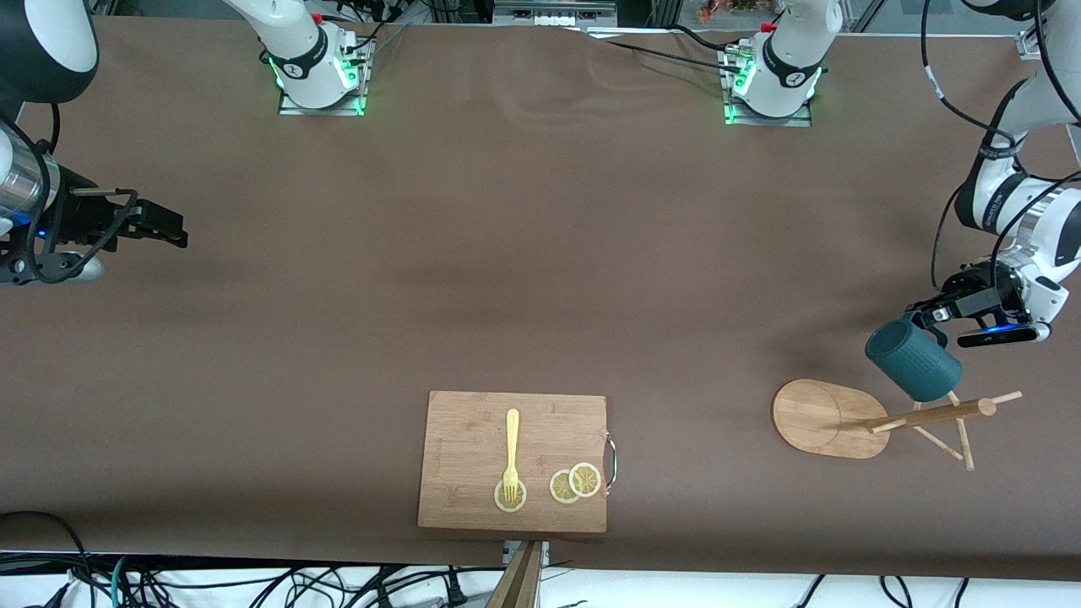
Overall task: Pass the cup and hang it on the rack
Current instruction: 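Hang the mug handle on a rack peg and open the left gripper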
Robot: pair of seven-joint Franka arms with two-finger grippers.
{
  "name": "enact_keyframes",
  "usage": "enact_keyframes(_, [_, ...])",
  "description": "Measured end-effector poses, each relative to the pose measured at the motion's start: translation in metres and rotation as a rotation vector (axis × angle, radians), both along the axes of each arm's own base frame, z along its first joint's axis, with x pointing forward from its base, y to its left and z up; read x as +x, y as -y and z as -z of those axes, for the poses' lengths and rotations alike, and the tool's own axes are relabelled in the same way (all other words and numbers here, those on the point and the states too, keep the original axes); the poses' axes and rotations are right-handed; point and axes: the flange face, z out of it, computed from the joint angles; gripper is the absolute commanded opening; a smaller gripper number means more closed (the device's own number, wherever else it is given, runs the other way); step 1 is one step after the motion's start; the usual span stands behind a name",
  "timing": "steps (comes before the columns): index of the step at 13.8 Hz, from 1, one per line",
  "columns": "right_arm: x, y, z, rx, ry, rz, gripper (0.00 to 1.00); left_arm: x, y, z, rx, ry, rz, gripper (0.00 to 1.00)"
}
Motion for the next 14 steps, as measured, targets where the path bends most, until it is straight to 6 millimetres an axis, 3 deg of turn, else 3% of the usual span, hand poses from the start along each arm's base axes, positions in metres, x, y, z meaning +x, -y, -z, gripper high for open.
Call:
enact_keyframes(10, [0.0,0.0,0.0,0.0,0.0,0.0,1.0,-0.001,-0.012,0.029,-0.068,-0.005,-0.043,0.0])
enact_keyframes(11, [0.0,0.0,0.0,0.0,0.0,0.0,1.0,-0.001,-0.013,0.032,-0.073,-0.007,-0.048,0.1])
enact_keyframes(12, [0.0,0.0,0.0,0.0,0.0,-0.001,1.0,-0.001,-0.013,0.035,-0.079,-0.008,-0.055,0.28])
enact_keyframes(13, [0.0,0.0,0.0,0.0,0.0,-0.001,1.0,-0.002,-0.013,0.038,-0.083,-0.011,-0.057,0.35])
enact_keyframes(14, [0.0,-0.001,0.0,0.0,0.0,-0.001,1.0,-0.003,-0.013,0.04,-0.086,-0.013,-0.057,0.68])
